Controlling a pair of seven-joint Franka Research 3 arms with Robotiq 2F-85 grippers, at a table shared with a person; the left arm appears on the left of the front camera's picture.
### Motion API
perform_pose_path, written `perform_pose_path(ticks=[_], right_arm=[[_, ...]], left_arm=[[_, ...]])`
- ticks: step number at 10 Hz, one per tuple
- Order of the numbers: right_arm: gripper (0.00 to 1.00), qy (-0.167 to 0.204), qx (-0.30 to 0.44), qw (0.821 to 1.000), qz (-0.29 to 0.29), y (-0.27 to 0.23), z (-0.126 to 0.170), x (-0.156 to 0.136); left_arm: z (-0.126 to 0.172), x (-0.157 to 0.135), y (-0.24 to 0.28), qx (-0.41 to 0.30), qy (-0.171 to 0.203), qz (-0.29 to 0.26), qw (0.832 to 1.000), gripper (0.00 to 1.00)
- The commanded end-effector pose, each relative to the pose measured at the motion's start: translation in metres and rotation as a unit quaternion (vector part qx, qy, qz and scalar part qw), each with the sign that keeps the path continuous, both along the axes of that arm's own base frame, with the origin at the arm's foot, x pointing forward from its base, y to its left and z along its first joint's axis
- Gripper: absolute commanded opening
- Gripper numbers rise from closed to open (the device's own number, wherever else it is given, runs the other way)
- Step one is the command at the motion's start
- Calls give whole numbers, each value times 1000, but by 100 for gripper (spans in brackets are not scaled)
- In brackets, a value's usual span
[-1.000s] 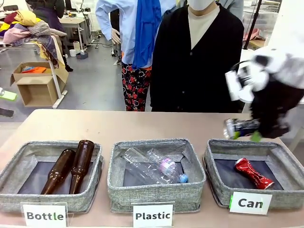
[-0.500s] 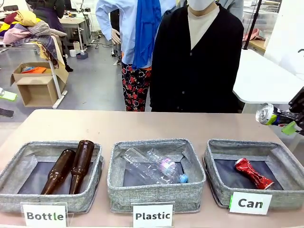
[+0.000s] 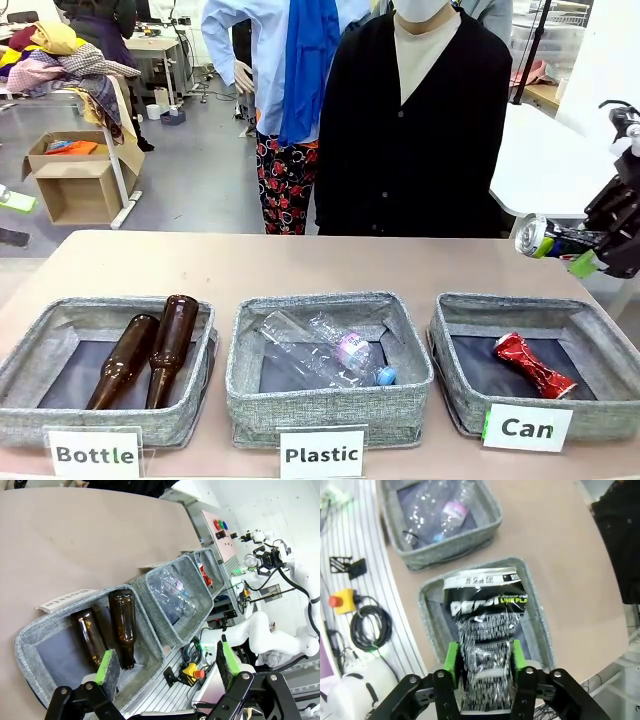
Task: Sort the can waste into the basket.
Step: Pick up the can waste from the table and place it in the right Fabric basket.
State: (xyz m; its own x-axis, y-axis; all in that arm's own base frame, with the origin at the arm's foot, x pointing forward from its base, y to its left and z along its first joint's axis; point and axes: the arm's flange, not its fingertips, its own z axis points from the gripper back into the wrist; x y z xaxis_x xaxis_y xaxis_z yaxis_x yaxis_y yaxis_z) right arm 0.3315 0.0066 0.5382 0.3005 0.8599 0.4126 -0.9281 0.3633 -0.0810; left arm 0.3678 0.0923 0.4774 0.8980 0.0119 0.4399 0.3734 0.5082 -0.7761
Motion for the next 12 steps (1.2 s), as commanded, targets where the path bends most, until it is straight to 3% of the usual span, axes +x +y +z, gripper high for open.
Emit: perform_pose_path(ticks=[1,7,9,10,11,12], right_arm=[[100,-25,11,1000,-3,-3,-8,-1],[100,-27,24,999,-22,-6,-9,-2],[100,-3,41,993,-107,-8,-6,-2],[100,45,62,980,-181,-9,-1,1],[100,130,107,940,-296,-12,5,8],[100,217,164,890,-366,-19,5,17]], left_arm=[[0,-2,0,1,-8,-6,1000,100],[0,-2,0,1,-8,-6,1000,100],[0,-2,0,1,-8,-6,1000,100],[0,-2,0,1,-8,-6,1000,100],[0,-2,0,1,-8,-6,1000,100],[0,-2,0,1,-8,-6,1000,100]])
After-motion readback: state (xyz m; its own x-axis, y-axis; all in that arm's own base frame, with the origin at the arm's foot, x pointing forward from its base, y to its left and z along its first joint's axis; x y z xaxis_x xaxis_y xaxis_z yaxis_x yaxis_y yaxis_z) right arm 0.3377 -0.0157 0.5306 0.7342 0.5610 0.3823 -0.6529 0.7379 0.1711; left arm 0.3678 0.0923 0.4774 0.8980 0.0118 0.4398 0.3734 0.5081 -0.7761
